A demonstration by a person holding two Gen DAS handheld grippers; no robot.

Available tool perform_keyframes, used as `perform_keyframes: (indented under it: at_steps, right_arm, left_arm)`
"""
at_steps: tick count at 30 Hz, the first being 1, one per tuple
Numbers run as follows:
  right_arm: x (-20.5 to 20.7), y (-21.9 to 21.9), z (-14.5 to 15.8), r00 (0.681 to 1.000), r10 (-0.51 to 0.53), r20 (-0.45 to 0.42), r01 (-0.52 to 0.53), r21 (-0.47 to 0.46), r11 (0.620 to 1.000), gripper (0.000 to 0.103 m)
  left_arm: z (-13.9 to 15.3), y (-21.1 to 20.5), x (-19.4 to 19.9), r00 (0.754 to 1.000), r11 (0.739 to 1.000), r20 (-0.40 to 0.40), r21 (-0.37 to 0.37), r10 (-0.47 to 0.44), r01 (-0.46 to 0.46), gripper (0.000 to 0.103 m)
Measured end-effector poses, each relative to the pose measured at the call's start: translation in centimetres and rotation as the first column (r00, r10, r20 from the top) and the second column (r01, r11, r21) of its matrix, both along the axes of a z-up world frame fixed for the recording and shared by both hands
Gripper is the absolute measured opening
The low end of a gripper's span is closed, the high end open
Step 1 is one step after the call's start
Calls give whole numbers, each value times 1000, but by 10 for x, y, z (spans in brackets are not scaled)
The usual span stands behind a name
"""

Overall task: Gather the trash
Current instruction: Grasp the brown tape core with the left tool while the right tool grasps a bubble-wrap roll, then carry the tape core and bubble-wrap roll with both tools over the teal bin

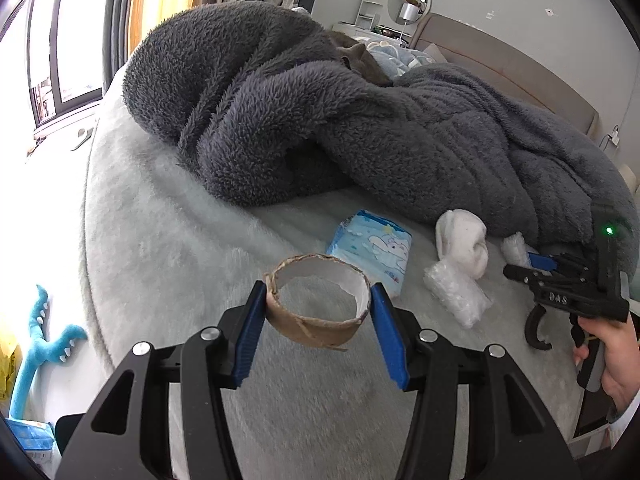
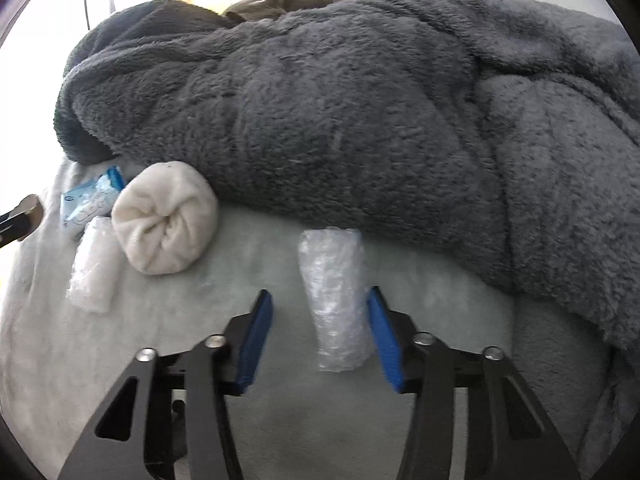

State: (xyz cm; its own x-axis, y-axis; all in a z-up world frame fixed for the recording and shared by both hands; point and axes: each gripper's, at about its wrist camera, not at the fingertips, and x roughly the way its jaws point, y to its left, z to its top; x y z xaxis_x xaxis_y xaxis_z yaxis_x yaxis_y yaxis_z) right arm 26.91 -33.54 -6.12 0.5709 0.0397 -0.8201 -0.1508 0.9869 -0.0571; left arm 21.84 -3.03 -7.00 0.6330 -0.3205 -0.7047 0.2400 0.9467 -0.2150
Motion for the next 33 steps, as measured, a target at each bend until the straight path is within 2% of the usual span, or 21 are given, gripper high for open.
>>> perform_keyframes:
  at_steps: [3,8,12,14,19,24,33]
  right_arm:
    - [-5,-12,3,998,-52,17,52,10,999,30]
    - [-17,-23,16,993,-109,53,107,47,993,28]
    - [-38,-12,38,989,-107,104,97,95,991,28]
    - [-49,-6,48,989,-86,121,69,135,988,28]
    - [-70,20,67,989,-14,148,-18,212,977,28]
    - [-80,70,74,988,45,151,-88,289,953,28]
    - [-107,148,80,968,191,164,-236,329,914,28]
  left_arm:
    - [4,2,-9,1000,1000,7,10,-6,6,55]
    - [11,17,-30,1000,1000,7,19,8,-8,55]
    - [17,33,-46,999,999,2,8,38,-38,55]
    - [21,40,-55,998,998,-1,0,56,-56,55]
    - [22,55,-77,996,996,-9,35,86,-85,55]
    - [16,76,-94,990,990,-44,51,133,-130,55]
    - [6,114,-121,976,979,-92,79,195,-188,55]
